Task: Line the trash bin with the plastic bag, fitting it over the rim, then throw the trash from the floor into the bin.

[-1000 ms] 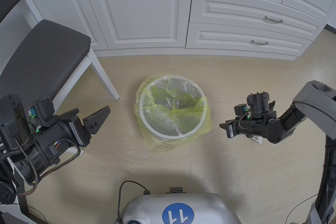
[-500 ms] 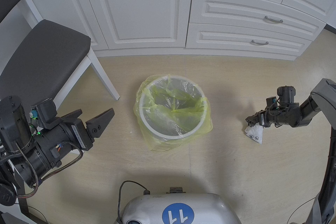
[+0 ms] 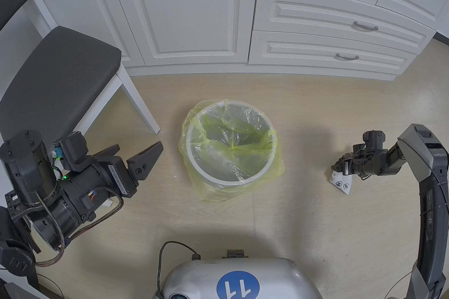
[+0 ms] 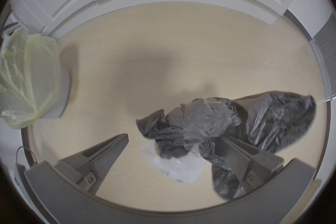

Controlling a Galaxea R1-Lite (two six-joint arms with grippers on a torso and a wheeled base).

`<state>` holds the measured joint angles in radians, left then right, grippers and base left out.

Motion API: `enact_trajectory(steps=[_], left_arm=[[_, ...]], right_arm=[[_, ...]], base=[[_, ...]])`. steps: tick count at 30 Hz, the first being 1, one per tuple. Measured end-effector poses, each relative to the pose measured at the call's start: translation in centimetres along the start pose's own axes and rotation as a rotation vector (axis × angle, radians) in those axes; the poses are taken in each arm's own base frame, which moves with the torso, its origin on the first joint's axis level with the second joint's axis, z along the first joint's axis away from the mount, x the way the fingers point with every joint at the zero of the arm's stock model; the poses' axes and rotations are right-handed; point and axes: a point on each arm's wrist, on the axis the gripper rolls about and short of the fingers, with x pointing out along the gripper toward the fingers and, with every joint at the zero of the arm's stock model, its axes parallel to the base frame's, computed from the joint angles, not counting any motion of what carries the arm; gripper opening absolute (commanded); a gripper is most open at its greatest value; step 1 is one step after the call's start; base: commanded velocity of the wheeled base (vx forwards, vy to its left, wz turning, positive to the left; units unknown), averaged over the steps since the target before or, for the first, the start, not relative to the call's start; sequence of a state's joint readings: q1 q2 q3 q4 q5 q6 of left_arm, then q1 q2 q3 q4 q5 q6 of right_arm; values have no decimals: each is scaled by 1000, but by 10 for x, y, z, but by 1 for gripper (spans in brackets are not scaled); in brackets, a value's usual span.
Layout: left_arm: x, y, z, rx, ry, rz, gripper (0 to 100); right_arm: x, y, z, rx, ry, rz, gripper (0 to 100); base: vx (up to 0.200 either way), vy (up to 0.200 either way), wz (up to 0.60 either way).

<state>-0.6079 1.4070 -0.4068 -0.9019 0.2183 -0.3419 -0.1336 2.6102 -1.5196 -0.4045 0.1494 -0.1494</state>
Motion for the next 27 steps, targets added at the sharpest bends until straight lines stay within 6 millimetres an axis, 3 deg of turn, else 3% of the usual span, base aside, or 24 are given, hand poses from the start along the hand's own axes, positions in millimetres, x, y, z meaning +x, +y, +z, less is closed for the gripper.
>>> enact_trajectory(steps=[8,16,17,22,27], left_arm=[[3,0,-6,-2,13,0,100],[4,0,-7,-1,18,1,100],[4,0,-7,0,18,1,100],[3,-1,-5,1,9,-3,100],[1,-1,-3,2,0,-6,100]], right_arm=[[34,-3,-22,88,22,-23,100],[46,-1,-32,105,34,-26,100],[47,-1,-33,103,34,-25,0],[44,-2,-30,109,27,-26,0],[29,-1,-18,102,9,-7,0]], base=[[0,0,0],[0,0,0],[0,0,0],[0,0,0],[0,0,0]])
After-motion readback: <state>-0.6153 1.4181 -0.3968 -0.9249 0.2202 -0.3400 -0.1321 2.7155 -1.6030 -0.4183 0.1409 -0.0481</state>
